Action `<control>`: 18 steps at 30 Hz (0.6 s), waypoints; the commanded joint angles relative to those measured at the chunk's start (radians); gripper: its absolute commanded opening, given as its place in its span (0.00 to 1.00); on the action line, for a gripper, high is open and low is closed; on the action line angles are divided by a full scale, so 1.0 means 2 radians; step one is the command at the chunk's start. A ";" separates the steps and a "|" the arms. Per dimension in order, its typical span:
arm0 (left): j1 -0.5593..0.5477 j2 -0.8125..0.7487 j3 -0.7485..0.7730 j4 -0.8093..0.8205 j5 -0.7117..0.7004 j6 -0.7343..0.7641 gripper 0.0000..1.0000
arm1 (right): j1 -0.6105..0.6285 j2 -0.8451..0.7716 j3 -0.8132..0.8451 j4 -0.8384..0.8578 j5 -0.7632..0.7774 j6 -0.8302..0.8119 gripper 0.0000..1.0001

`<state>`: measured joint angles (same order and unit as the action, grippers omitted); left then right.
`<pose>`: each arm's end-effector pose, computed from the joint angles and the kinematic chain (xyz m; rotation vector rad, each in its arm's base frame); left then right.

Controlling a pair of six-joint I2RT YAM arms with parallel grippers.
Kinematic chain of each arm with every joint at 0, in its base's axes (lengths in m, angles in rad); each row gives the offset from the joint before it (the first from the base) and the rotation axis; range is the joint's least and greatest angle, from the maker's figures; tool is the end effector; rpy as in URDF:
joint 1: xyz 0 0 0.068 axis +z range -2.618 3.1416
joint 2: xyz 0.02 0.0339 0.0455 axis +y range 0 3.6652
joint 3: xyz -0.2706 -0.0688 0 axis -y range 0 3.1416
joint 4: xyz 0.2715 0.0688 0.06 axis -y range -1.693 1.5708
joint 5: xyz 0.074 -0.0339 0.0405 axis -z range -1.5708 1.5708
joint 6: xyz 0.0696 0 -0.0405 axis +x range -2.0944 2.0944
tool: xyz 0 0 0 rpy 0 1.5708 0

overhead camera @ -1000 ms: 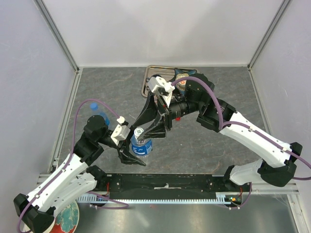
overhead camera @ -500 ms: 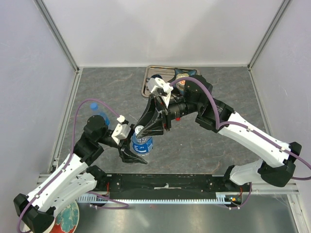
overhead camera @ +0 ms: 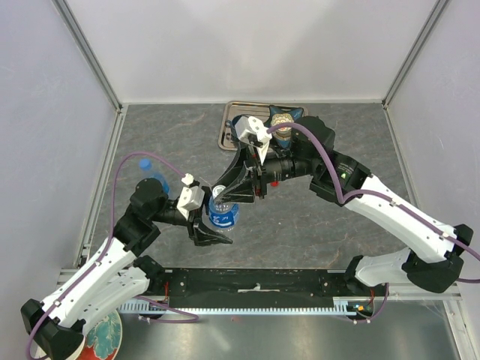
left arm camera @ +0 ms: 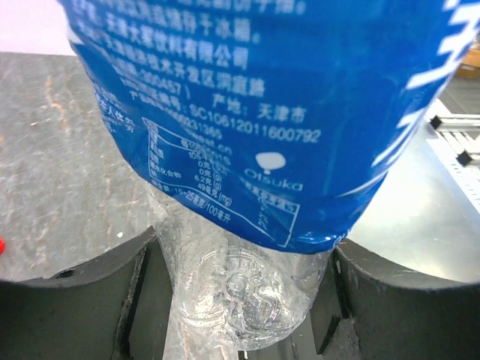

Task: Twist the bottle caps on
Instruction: Screw the bottle cap onto the plastic bottle.

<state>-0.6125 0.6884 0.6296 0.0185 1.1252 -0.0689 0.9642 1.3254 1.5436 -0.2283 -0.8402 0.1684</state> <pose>0.1189 -0.1603 0.3252 1.3004 1.2222 -1.3971 0.1437 0.2980 0.4921 -1.3134 1.2397 1.5000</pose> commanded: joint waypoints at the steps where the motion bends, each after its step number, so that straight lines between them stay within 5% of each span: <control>1: 0.004 -0.007 0.022 0.028 -0.102 0.026 0.02 | -0.001 -0.009 0.000 -0.104 0.078 -0.034 0.00; 12: 0.009 -0.004 0.030 0.038 -0.262 0.047 0.02 | 0.018 0.044 -0.013 -0.126 0.383 0.042 0.00; 18: 0.011 -0.004 0.029 0.039 -0.341 0.047 0.02 | 0.101 0.106 0.035 -0.160 0.717 0.064 0.00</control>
<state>-0.5888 0.7094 0.6289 -0.1001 0.5804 -0.0380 1.0737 1.4151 1.5806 -0.3088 0.0406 0.2405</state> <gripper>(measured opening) 0.669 0.376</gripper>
